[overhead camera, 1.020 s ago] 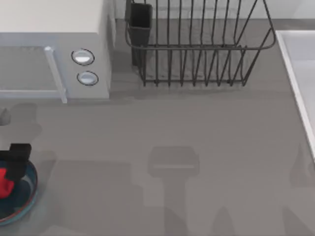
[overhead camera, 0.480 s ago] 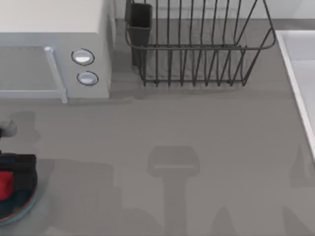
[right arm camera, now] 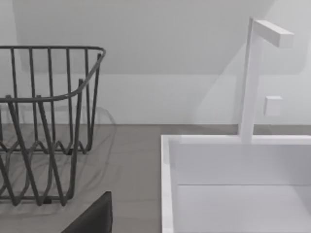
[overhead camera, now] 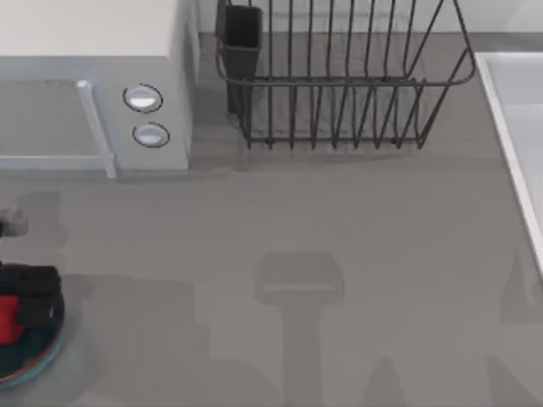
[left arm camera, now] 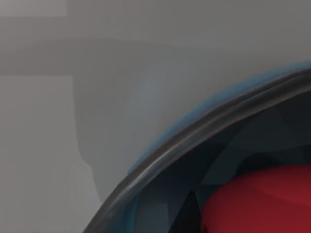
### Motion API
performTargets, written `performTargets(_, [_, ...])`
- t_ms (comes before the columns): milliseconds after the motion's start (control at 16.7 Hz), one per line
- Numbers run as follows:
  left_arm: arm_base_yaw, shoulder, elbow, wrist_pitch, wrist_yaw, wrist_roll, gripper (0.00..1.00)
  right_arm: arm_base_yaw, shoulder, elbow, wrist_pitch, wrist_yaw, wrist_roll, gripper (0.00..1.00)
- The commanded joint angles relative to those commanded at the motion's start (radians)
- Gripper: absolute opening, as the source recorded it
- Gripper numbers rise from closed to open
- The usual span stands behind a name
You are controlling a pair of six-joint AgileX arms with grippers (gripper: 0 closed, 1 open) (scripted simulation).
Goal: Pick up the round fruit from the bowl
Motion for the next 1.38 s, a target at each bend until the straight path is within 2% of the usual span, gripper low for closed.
performTargets(420, [0.000, 0.000, 0.000, 0.000, 0.000, 0.000, 0.02, 0.000, 0.000, 0.000, 0.000, 0.000, 0.000, 1.00])
performTargets(900, [0.000, 0.000, 0.000, 0.000, 0.000, 0.000, 0.00, 0.000, 0.000, 0.000, 0.000, 0.000, 0.000, 1.00])
performTargets(960, [-0.004, -0.106, 0.042, -0.088, -0.023, -0.005, 0.00, 0.000, 0.000, 0.000, 0.000, 0.000, 0.000, 1.00])
performTargets(1200, [-0.005, -0.100, 0.111, -0.158, -0.023, -0.006, 0.00, 0.000, 0.000, 0.000, 0.000, 0.000, 0.000, 1.00])
performTargets(1380, [-0.007, -0.097, 0.271, -0.321, -0.024, -0.008, 0.00, 0.000, 0.000, 0.000, 0.000, 0.000, 0.000, 1.00])
